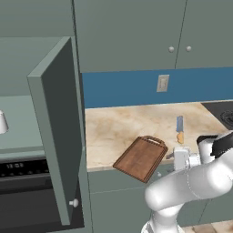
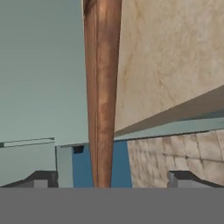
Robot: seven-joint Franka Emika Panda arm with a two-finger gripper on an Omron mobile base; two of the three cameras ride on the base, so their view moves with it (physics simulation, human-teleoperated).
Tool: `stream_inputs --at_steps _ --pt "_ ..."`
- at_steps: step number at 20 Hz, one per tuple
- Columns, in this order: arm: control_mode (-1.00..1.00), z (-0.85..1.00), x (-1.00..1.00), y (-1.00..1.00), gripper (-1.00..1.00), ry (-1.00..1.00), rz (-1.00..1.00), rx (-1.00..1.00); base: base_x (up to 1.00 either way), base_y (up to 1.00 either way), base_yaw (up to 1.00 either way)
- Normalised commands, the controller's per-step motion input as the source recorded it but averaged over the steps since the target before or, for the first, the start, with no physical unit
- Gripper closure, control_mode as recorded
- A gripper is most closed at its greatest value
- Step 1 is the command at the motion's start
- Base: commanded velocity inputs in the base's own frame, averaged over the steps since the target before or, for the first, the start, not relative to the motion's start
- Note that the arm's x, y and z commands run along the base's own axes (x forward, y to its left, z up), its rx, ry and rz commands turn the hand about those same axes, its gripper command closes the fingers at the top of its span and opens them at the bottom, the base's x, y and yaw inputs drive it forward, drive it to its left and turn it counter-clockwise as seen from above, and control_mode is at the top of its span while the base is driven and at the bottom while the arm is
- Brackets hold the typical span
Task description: Move the cutting board and knife to the sink. Then move spray from the cabinet to the counter.
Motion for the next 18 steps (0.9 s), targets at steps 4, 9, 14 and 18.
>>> stream_inputs --at_steps 4,9,14,18 --pt "-1.0 0.0 0.0 0.25 -1.0 0.0 0.03 0.0 0.0 0.0 0.0" --pt "-1.0 0.0 0.0 0.24 -1.0 0.0 0.05 0.0 0.0 0.0 0.0" --pt "-1.0 0.0 0.0 0.23 -1.0 0.0 0.06 0.0 0.0 0.0 0.0" --pt "-1.0 -0.17 0.07 0.3 -1.0 0.01 0.08 0.0 0.0 0.0 0.0"
